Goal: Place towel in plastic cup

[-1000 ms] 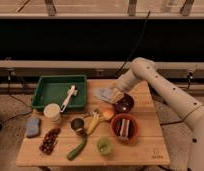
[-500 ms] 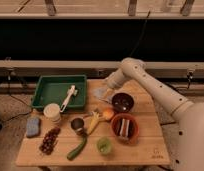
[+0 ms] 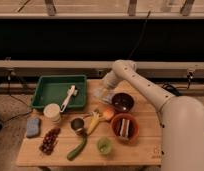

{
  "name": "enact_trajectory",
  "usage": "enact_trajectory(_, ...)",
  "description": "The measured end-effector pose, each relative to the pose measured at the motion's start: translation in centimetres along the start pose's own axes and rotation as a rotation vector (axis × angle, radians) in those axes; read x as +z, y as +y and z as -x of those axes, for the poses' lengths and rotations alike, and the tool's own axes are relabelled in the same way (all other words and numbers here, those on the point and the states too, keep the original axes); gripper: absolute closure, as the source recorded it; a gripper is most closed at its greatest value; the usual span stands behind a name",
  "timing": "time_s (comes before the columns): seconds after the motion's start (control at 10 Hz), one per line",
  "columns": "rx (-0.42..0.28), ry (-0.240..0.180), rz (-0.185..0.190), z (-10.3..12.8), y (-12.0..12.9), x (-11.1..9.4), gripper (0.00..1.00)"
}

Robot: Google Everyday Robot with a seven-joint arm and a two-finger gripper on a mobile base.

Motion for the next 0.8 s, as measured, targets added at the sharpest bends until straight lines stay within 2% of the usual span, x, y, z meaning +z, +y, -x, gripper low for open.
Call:
enact_trajectory(0.5, -0.023, 0.094, 0.021, -0.8, -1.0, 3.9, 0.35)
enact_trajectory(0.8, -0.026, 0.132, 0.043, -1.8, -1.2, 4.7, 0.35)
